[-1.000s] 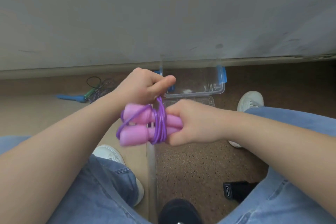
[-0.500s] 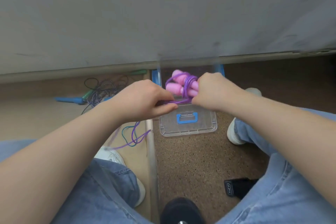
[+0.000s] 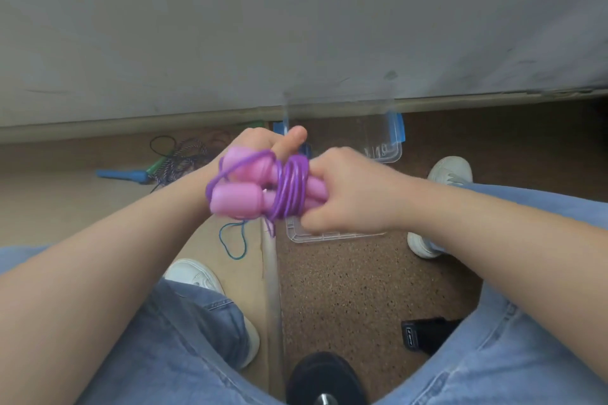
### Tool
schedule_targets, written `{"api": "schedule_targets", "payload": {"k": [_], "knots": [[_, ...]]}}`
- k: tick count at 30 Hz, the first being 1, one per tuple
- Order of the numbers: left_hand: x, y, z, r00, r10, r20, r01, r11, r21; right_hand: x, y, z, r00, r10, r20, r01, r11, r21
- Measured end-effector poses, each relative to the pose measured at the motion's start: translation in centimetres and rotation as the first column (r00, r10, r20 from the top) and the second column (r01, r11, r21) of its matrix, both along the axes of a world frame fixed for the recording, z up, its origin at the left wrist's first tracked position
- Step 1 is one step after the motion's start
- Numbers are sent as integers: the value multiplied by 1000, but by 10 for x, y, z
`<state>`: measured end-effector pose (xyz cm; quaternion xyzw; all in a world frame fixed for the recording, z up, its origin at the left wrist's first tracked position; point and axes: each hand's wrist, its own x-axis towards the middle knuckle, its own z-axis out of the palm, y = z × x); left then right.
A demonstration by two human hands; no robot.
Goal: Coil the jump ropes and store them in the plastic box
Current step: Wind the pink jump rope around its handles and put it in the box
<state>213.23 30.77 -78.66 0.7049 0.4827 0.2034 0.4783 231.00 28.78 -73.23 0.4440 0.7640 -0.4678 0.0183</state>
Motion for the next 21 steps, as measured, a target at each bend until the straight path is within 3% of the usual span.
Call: {"api": "schedule_targets", "payload": {"k": [2, 3, 6, 8, 10, 12, 15, 18, 21], "knots": [[2, -1, -1, 994, -75, 76, 76, 997, -19, 5, 9, 5, 977, -214, -12, 214, 977, 16], [4, -2, -4, 998, -60, 11, 60, 998, -13, 9, 15, 4, 961, -277, 22, 274, 958, 85], [3, 1, -14, 953, 75, -293, -101, 992, -78, 22, 37, -9, 911, -352, 214, 255, 889, 380], [5, -2, -13, 933, -19, -360, 3, 999, -45, 30, 46, -22, 877, -372, 304, 218, 872, 439], [5, -3, -12, 903, -104, -417, 158, 983, 98, 31, 45, -33, 844, -359, 398, 180, 890, 420], [2, -4, -12, 849, -135, -511, 316, 905, 286, 27, 37, -41, 836, -298, 461, 128, 922, 365], [-1, -4, -11, 776, -116, -620, 456, 782, 425, 19, 27, -43, 841, -131, 524, 2, 971, 240], [-3, -1, 1, 859, 14, -511, 343, 724, 598, 15, 21, -36, 861, 81, 503, -154, 983, 105], [-2, 3, 11, 906, 34, -423, 252, 758, 601, 8, 11, -26, 866, 301, 399, -360, 930, 79]]}}
